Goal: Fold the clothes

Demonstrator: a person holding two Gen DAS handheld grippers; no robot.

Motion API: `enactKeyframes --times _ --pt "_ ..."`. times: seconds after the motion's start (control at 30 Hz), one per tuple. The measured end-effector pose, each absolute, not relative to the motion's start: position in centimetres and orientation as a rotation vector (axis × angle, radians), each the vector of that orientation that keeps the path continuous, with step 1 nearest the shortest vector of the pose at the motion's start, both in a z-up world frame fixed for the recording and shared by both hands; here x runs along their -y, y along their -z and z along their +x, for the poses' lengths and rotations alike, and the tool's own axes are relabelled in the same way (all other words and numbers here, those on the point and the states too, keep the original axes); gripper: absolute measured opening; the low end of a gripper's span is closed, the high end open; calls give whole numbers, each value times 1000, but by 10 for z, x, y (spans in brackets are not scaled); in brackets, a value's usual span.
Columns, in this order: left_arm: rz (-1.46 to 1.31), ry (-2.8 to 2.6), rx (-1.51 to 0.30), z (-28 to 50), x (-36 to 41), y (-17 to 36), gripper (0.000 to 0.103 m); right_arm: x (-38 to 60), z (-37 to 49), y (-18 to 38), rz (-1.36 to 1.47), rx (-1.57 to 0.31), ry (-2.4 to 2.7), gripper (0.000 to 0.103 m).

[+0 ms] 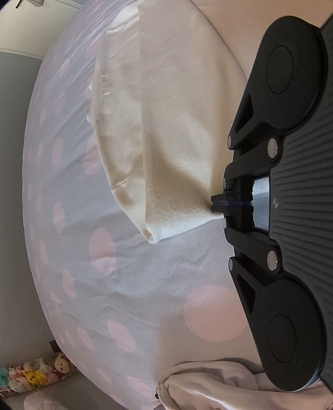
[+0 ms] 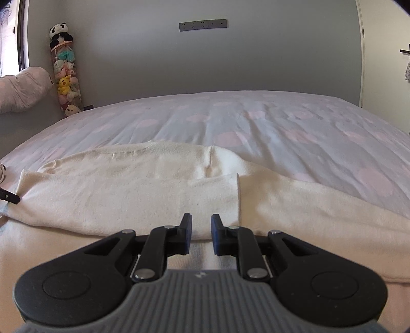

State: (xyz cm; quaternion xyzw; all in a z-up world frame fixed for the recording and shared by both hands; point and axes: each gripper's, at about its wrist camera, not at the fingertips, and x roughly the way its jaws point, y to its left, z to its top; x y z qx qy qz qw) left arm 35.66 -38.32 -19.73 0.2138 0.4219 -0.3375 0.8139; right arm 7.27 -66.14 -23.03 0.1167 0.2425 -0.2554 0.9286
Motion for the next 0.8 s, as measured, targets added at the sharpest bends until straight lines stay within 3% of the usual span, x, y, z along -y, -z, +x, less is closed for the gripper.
enactKeyframes --times 0.3,0.6,0.8 --pt "333 769 -840 370 378 164 1 655 72 226 210 -479 516 19" --pt "419 703 -874 404 410 204 0 657 76 229 190 -481 509 19" --pt "427 672 -872 414 415 198 0 663 76 233 208 -485 517 19"
